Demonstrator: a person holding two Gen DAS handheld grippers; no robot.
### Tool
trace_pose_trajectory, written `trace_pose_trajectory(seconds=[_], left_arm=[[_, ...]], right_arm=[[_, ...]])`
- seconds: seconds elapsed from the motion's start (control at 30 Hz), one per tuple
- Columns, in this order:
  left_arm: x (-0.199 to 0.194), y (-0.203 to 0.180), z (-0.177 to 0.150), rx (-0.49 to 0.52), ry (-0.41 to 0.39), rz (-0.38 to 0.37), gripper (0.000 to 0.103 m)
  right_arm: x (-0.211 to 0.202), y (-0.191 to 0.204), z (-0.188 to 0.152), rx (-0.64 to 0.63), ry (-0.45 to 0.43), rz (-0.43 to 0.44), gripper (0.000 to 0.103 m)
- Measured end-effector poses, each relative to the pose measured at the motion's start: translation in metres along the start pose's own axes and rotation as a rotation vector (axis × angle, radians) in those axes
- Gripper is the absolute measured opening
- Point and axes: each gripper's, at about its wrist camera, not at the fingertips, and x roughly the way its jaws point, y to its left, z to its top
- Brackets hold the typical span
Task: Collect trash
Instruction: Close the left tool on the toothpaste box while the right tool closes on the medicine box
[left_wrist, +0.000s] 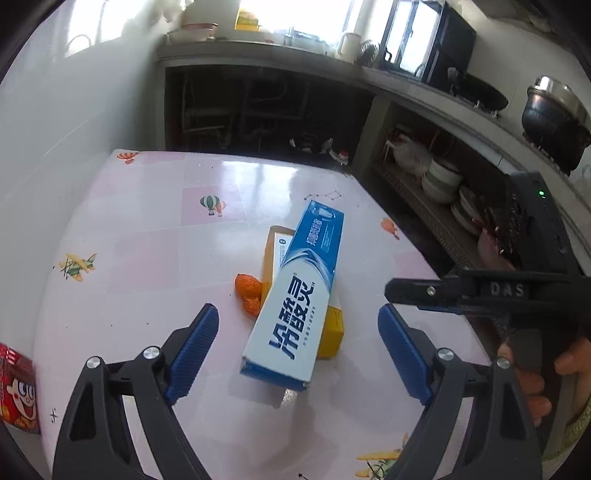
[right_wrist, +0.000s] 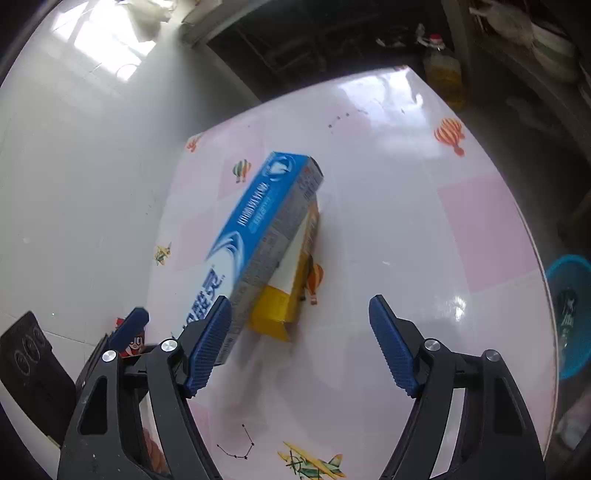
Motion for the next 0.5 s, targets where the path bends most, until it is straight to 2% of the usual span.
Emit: trace_pose_trajectory(seconds=[0.1,0.17,0.27,0.5], left_arm=[[0.029,-0.009,0.003,0.074,0.057,0.042,0.082],[0.048,-0.007,0.007,0.076,0.101,0.077,0.071],[0.065,-0.001,0.011,0.035,0.15,0.081,0.056],[0.055,0.005,0.005,-0.009,0.115,0.049,0.048]], right_arm=[[0.005,-0.02,-0.004,0.032,0.021,-0.019,0.071],[0.004,-0.029,-0.004,0.041,0.028,-0.022,0.07],[0.001,-0.038,-0.005,0.038,0.028,-0.025,0.07],[-0.003,-0.041,-0.005,0.028,0.021,-0.024,0.07]])
